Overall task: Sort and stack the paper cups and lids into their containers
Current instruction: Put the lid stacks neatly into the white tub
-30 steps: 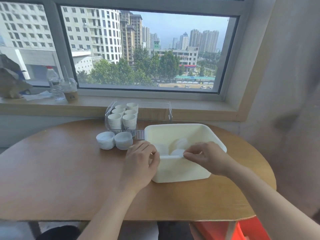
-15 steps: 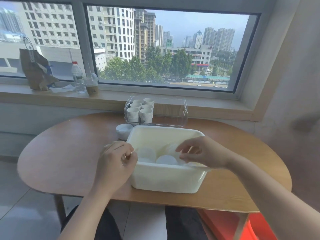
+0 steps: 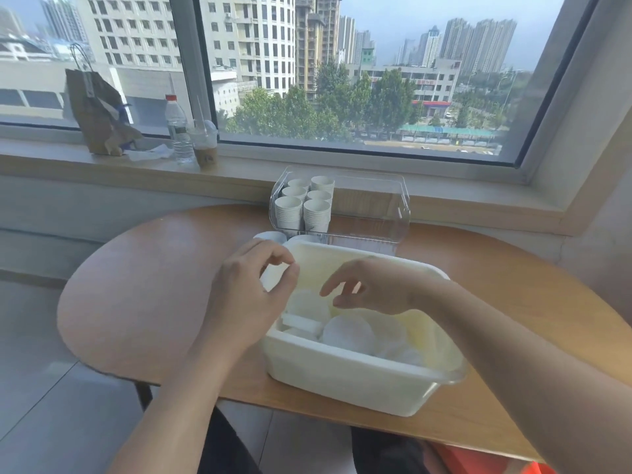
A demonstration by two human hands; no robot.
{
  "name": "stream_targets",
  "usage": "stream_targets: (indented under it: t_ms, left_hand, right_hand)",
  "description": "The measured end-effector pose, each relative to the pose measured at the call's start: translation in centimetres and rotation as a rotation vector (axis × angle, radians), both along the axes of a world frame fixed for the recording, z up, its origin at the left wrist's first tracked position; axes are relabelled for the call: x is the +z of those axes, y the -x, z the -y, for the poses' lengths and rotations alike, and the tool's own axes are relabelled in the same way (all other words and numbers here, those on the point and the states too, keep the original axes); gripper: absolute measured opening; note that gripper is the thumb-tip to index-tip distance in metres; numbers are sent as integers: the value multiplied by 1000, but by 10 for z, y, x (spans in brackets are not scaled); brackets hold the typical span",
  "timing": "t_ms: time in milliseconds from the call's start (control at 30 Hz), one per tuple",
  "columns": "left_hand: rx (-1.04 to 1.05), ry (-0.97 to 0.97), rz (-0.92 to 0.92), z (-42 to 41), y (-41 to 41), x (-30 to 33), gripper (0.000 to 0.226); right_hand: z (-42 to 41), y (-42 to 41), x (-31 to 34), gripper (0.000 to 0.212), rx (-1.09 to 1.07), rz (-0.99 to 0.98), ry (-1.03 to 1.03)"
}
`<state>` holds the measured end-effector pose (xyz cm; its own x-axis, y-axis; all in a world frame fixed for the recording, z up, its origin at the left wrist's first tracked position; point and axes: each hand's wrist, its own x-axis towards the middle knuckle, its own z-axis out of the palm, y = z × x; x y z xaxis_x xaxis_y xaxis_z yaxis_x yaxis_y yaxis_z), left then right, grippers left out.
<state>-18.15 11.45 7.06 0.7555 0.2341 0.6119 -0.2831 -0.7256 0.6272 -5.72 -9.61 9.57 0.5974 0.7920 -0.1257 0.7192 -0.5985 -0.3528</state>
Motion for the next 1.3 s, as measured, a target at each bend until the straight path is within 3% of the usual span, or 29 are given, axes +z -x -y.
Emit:
stream_targets:
  t_ms: [300,500,633,767,900,1100,1200,1300]
  left_hand:
    - [-40,15,-158,-3,-16,-13,29]
    - [-69,18,-213,-6,-18,-18,51]
    - [-115,2,-265,-7,-17,-17,83]
    - [-133,-8,-250,-7,-18,-17,88]
    - [-135,38,-218,-6,-18,-16,89]
    - [-114,105,-159,-6,-17,-18,68]
    - [-73,177,-115,-5,-17,-20,67]
    - [-51,183,-105,-7,-18,-23,68]
  right_hand:
    - [-17,-19,-27,34,48,-35,58]
    - [-10,-22,-23,17,-127,57,-313]
    - [-9,-21,-19,12,-198,21,-541]
    - [-8,-20,-14,7,-227,-134,-715]
    - [-11,-14,-12,13,-156,-257,-687]
    - [-13,-11,-13,21,-59,-358,-622]
    - [-10,-14,-15,13,-64,-340,-627]
    - [-8,-14,-20,7,-17,-239,-441]
